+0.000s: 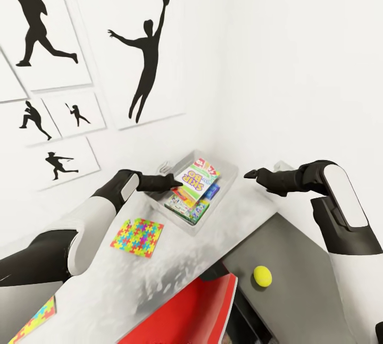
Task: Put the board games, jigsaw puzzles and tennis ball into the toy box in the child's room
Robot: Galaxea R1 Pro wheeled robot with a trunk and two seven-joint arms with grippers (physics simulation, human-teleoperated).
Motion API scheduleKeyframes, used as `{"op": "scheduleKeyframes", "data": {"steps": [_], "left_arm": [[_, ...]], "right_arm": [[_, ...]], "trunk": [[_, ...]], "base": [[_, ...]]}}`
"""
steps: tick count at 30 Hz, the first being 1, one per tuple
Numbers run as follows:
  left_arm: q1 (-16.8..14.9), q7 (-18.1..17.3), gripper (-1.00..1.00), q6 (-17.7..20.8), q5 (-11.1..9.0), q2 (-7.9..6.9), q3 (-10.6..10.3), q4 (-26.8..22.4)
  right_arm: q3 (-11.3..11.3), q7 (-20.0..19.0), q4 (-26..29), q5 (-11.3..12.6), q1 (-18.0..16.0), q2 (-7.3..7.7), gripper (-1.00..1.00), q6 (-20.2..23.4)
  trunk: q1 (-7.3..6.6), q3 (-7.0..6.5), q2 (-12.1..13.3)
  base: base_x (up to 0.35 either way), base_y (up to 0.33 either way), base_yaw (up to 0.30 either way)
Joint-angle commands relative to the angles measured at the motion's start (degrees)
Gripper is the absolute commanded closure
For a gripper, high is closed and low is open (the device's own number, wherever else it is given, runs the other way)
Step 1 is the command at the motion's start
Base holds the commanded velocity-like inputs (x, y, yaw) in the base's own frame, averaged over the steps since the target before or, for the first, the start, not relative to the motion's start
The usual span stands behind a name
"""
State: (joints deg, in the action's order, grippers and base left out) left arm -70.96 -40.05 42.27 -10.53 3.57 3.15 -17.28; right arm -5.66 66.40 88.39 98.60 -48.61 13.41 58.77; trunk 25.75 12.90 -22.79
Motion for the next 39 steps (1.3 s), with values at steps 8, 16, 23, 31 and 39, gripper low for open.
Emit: {"op": "scheduleKeyframes", "data": {"steps": [8, 16, 23, 31, 39], "left_arm": [[-0.1, 0.0, 1.00, 0.4, -0.1, 0.03, 0.4, 0.2], [-0.1, 0.0, 1.00, -0.2, 0.0, 0.03, 0.3, 0.2], [-0.1, 0.0, 1.00, -0.6, 0.8, 0.03, 0.3, 0.2], [-0.1, 0.0, 1.00, -0.6, 1.1, 0.03, 0.4, 0.2], [-0.1, 0.0, 1.00, -1.9, 1.1, 0.03, 0.4, 0.2]], "right_arm": [[-0.1, 0.6, 0.0, 0.4, -0.1, 0.04, -1.00, 0.4], [-0.1, 0.6, 0.0, 0.4, -0.1, 0.04, -1.00, 0.4], [-0.1, 0.6, 0.0, 0.5, -0.1, 0.04, -1.00, 0.4], [-0.1, 0.6, 0.0, 0.4, -0.1, -0.04, -1.00, 0.5], [-0.1, 0.5, 0.0, 0.0, 0.1, -0.18, -1.00, 0.5]], "trunk": [[0.03, 0.87, -0.1], [0.03, 1.63, -0.1], [0.03, 2.29, -0.1], [0.03, 3.04, -0.1], [0.03, 3.37, -0.1]], "base": [[0.000, 0.000, 0.000], [0.000, 0.000, 0.000], [0.000, 0.000, 0.000], [0.000, 0.000, 0.000], [0.000, 0.000, 0.000]]}}
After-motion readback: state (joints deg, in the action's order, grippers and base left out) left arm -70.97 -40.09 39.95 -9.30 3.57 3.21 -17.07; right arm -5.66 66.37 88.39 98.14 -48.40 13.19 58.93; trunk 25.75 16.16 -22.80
